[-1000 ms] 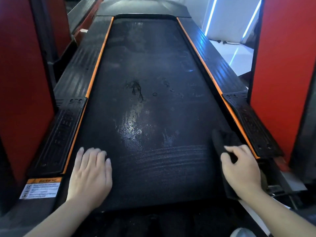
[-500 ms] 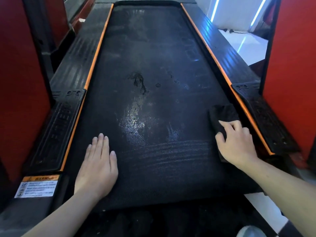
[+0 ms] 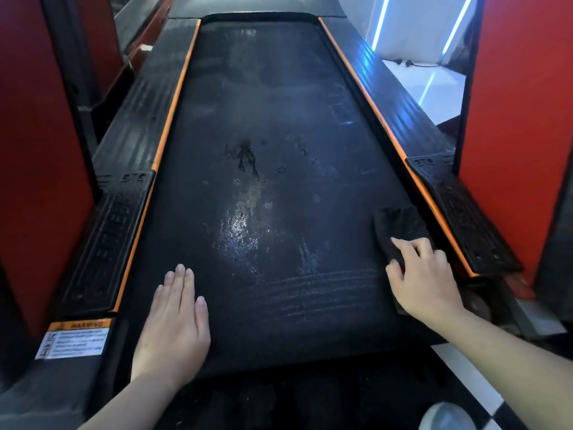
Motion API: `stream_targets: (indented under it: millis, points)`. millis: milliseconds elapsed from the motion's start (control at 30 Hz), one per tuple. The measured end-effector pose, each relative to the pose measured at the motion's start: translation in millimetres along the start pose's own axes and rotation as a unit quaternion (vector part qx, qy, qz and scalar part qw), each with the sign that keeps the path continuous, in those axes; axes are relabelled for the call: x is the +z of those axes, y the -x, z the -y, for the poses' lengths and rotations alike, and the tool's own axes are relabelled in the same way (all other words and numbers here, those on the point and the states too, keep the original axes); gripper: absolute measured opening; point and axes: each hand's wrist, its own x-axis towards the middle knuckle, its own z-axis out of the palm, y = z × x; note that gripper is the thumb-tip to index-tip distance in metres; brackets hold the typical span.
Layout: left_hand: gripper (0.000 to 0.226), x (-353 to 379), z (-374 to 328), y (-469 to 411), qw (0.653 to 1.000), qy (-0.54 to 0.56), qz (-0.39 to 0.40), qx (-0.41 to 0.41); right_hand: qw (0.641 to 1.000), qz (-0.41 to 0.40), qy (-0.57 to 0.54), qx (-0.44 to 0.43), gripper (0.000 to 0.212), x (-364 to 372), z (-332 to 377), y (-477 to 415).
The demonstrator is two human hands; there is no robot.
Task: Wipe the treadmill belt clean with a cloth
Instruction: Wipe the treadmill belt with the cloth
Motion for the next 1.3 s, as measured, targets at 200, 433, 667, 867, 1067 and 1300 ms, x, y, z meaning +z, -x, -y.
stream_targets:
  millis: [200, 433, 667, 867, 1067, 1300]
  points:
    - [0.068, 0.5, 5.3, 23.6, 1.000, -0.008, -0.007, 0.025, 1.000, -0.002, -0.002, 0.009, 0.050, -2.8, -3.6, 20.1]
    - [0.067, -4.0, 3.0, 48.7, 1.000, 0.002, -0.004, 0.010, 1.000, 0.017, -0.018, 0.009, 0.049, -11.7, -8.4, 41.7]
    - [0.059, -38.6, 11.7, 45.2, 0.998, -0.050, -0.019, 0.036, 0.997, -0.051, -0.031, -0.043, 0.040, -18.6, -28.9, 40.0]
    - [0.067, -61.5, 81.5, 11.8, 0.989, -0.143, -0.032, 0.034, 0.996, -0.069, 0.060, -0.015, 0.037, -15.3, -45.2, 23.4]
    - [0.065, -52.0, 104.0, 7.9, 0.997, -0.058, -0.037, 0.031, 0.996, -0.047, 0.065, 0.032, 0.039, -6.3, -20.6, 24.6]
    - [0.065, -50.5, 101.4, 7.2, 0.998, -0.001, -0.052, -0.020, 0.998, -0.045, -0.029, 0.031, 0.043, -4.6, 30.8, 42.4]
